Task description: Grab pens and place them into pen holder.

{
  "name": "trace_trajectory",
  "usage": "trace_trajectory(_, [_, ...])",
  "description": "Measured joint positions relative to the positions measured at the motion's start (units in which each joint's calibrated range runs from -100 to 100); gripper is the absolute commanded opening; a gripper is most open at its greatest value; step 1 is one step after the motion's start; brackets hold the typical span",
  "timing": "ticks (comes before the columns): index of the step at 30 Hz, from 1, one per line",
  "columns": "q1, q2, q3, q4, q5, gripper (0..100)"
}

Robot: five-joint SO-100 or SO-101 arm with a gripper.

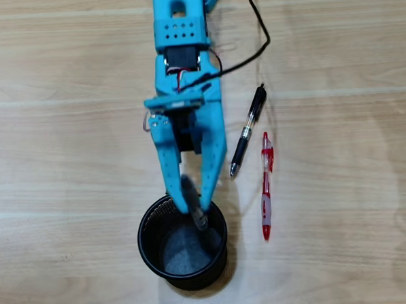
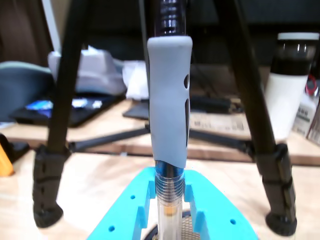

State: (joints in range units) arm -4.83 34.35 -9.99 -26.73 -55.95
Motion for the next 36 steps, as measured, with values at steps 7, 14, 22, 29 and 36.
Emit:
trace_trajectory(7, [2.26,4.33,-0.09,0.0,0.0,3])
trace_trajectory(14, [2.35,5.26,-0.09,0.0,0.0,12])
trace_trajectory(22, [2.98,5.26,-0.09,0.0,0.0,12])
trace_trajectory(29, [2.53,-8.4,-0.09,23.1,4.42,2])
trace_trajectory(36, [4.15,-25.36,-0.18,64.1,5.92,2])
